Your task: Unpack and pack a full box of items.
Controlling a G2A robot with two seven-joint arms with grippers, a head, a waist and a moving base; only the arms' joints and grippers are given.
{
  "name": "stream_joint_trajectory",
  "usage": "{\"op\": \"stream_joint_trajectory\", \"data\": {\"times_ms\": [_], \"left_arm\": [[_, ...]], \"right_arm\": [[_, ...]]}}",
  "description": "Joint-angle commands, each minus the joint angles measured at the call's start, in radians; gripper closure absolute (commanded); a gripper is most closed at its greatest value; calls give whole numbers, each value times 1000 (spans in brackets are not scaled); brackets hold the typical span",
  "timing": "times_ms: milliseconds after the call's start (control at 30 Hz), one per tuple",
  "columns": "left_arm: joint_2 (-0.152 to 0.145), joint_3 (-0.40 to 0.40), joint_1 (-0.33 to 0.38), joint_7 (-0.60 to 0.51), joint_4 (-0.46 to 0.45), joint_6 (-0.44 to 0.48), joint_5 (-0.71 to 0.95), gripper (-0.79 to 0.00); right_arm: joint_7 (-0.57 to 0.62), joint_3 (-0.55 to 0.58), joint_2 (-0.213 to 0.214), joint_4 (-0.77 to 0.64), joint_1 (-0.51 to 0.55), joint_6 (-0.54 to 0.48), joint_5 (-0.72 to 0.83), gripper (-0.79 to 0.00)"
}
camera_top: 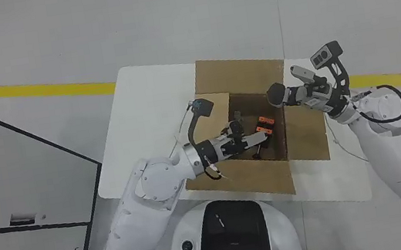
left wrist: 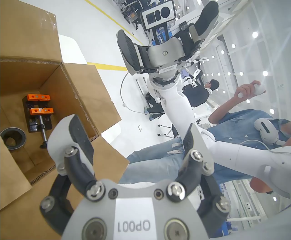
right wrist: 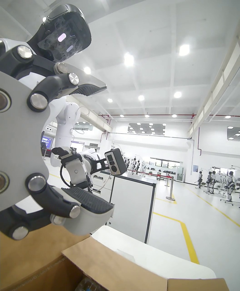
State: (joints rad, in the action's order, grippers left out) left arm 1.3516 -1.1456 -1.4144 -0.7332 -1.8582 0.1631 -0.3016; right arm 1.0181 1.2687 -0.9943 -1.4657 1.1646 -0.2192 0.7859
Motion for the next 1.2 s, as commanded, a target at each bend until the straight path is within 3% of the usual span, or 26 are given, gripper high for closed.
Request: {"op": "stream_joint_trajectory", "data": {"times_ms": [0, 33, 100, 133, 300, 967, 1033, 1167], "left_arm": [[0, 0, 0, 0, 0, 0, 0, -785], [0, 0, 0, 0, 0, 0, 0, -785], [0, 0, 0, 0, 0, 0, 0, -785], [0, 0, 0, 0, 0, 0, 0, -785], [0, 0, 0, 0, 0, 0, 0, -785], [0, 0, 0, 0, 0, 0, 0, -785], [1, 0, 0, 7, -14, -20, 51, -785], [-15, -115, -45, 34, -60, -1, 86, -785]], "right_arm": [[-8, 9, 3, 30, -20, 33, -27, -785], [-15, -19, -2, 46, -16, 40, -49, -785], [-140, -145, -29, 9, 37, -18, -105, -785], [-187, -155, -36, 39, 18, -26, -117, -785], [-202, -230, -68, 192, -54, -43, -103, -785], [-202, -230, -68, 192, -54, -43, -103, -785], [-217, -217, -61, 163, -60, -76, -208, -785], [-219, -209, -54, 129, -54, -105, -344, -785]]}}
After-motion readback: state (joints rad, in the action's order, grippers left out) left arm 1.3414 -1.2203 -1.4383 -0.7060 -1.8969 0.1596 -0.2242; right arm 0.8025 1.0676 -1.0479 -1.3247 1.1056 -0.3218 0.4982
